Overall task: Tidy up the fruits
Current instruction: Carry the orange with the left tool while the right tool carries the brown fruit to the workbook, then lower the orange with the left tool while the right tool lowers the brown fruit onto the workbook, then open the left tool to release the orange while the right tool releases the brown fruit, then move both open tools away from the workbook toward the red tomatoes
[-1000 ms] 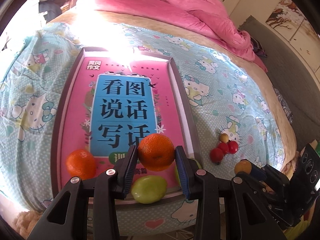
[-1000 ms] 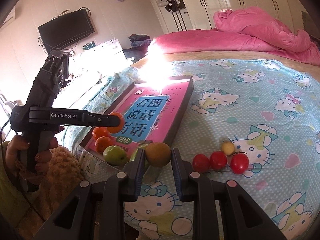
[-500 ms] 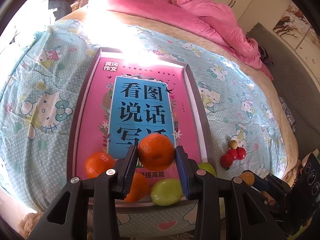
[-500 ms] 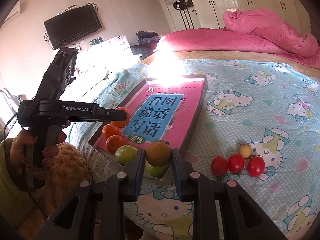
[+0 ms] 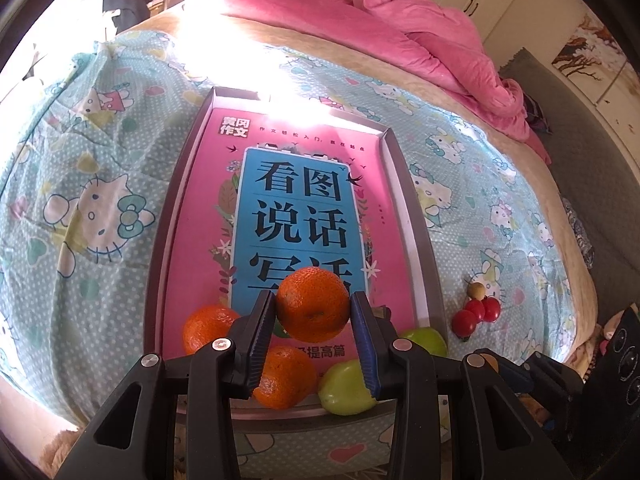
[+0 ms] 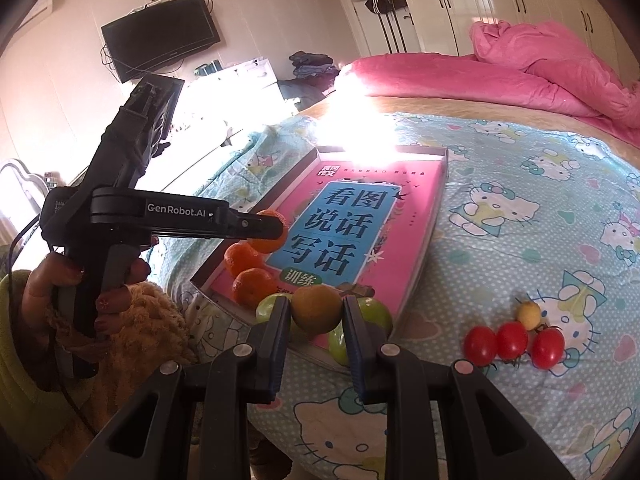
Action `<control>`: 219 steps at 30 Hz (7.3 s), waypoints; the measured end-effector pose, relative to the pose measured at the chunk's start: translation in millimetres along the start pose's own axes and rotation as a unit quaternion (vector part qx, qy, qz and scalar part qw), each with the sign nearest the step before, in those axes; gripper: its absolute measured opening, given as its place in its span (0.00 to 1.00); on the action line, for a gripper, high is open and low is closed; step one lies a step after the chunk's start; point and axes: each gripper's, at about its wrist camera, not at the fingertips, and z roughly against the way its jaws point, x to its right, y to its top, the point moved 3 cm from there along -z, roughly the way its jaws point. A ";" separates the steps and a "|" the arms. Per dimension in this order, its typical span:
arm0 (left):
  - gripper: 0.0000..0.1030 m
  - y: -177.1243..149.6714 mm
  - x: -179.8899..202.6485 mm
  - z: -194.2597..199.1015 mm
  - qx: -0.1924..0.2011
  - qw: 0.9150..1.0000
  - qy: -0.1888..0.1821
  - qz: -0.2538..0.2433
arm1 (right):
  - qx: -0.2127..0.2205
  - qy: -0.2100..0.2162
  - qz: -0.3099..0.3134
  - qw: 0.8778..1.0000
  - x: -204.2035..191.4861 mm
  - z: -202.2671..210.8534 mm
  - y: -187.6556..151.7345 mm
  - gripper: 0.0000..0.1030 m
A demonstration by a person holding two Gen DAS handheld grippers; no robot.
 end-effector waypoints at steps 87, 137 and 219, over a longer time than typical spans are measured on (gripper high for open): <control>0.43 -5.9 14.2 -42.3 -0.044 0.997 0.041 -0.052 | -0.099 -0.068 0.045 0.992 4.0 -75.4 19.5 0.37; 0.67 -0.8 32.3 -17.1 0.015 0.995 0.046 -0.093 | -0.026 -0.081 0.006 0.996 19.5 -25.3 18.5 0.60; 0.68 -29.2 111.3 -2.7 0.036 0.984 0.009 -0.172 | 0.006 -0.211 -0.081 0.974 131.9 81.3 -6.1 0.68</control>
